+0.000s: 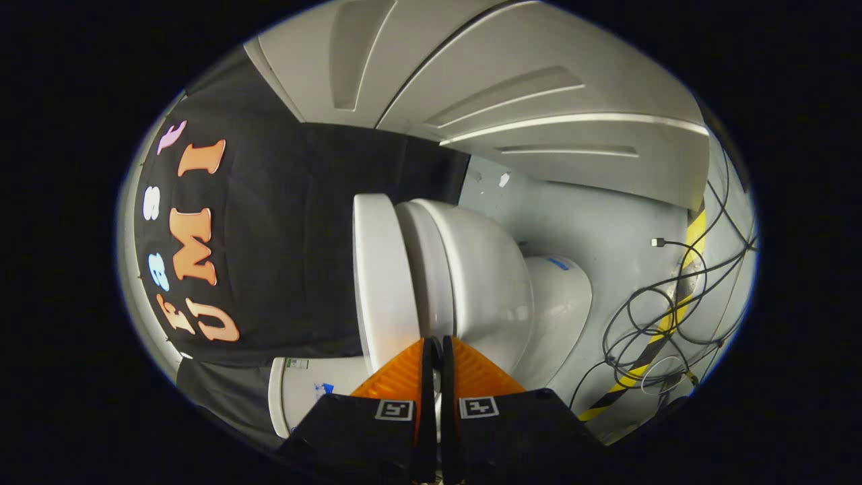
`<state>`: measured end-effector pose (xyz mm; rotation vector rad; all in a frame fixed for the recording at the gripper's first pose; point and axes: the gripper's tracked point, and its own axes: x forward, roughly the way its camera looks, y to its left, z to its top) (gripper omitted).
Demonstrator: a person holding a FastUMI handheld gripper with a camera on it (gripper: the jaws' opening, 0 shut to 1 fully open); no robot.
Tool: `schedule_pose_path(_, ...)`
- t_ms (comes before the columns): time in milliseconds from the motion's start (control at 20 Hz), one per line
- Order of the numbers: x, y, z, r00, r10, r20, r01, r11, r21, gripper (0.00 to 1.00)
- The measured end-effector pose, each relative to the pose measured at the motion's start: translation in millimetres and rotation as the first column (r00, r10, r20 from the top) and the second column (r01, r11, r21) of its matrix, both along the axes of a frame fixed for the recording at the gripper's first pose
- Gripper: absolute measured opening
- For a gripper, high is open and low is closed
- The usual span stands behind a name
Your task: Open the toilet lid.
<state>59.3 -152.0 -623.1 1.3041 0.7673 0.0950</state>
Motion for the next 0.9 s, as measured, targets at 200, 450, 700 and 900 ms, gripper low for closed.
schedule_pose_path(200, -1.2, -1.6, 8.2, 1.0, -0.011, -0.002, 0.011, 0.997, -0.081, 0.08)
schedule_pose_path(450, 1.0, 1.7, 41.1, 1.0, -0.012, 0.018, 0.014, 0.994, -0.107, 0.08)
schedule_pose_path(700, 10.1, 16.9, 101.2, 0.995, 0.018, 0.099, 0.007, 0.969, -0.248, 0.08)
schedule_pose_path(900, 15.5, 35.7, 144.6, 0.987, 0.025, 0.158, 0.027, 0.946, -0.322, 0.08)
